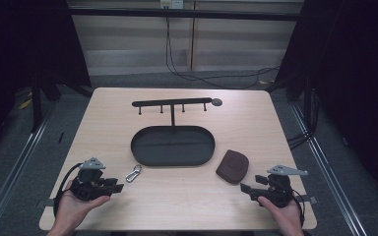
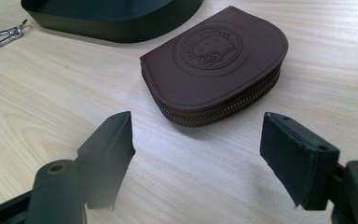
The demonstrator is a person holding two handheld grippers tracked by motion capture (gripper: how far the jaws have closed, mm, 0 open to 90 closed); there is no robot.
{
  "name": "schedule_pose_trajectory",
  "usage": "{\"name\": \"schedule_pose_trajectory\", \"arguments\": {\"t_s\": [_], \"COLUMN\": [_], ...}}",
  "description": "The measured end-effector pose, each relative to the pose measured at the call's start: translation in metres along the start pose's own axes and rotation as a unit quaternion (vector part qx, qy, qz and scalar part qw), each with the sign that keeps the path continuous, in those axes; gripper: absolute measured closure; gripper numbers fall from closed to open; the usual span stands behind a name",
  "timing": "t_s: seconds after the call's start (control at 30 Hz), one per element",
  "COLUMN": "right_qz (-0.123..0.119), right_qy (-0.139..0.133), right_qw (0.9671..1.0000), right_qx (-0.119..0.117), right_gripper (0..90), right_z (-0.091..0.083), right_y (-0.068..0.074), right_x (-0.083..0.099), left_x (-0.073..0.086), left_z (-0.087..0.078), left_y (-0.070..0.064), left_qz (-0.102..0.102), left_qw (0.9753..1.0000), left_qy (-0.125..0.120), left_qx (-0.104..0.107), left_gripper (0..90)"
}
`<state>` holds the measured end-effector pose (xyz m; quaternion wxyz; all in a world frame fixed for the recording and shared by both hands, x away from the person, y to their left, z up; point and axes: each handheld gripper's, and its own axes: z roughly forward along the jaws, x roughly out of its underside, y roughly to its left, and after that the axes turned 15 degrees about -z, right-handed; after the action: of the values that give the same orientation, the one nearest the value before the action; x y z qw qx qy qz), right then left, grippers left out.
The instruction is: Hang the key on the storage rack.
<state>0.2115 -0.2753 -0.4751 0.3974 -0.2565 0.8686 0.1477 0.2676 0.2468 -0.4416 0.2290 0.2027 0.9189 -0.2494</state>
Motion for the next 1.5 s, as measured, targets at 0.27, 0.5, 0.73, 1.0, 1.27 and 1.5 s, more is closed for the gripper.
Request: {"name": "schedule_pose_trajectory", "arguments": {"t_s": [0.27,0.5,0.73,1.0,1.27,1.5], "right_qz": [0.003,0.0,-0.003,-0.002,-0.005,-0.005], "right_qy": [0.0,0.0,0.0,0.003,0.004,0.005], "right_qw": [1.0,1.0,1.0,1.0,1.0,1.0], "right_qx": [0.0,-0.002,-0.003,-0.003,-0.005,-0.005], "right_gripper": [25.6,25.6,25.6,25.6,25.6,25.6], "right_z": [0.0,0.0,0.0,0.001,0.002,0.002], "right_y": [0.0,0.0,0.0,0.001,0.001,0.0], "right_x": [0.0,0.0,0.0,0.0,0.0,0.0], "left_x": [-0.025,-0.039,-0.044,-0.05,-0.053,-0.059], "left_z": [0.01,0.018,0.036,0.05,0.059,0.064], "left_y": [0.001,0.007,0.015,0.023,0.024,0.017], "left_qz": [0.016,0.001,-0.003,-0.011,-0.008,0.011], "left_qw": [0.9995,0.9991,0.9973,0.9945,0.9923,0.9906], "left_qy": [0.021,0.034,0.073,0.104,0.123,0.137], "left_qx": [0.018,0.024,-0.006,-0.007,-0.006,-0.006], "left_gripper": [67.9,63.5,67.3,68.0,68.7,71.1]}}
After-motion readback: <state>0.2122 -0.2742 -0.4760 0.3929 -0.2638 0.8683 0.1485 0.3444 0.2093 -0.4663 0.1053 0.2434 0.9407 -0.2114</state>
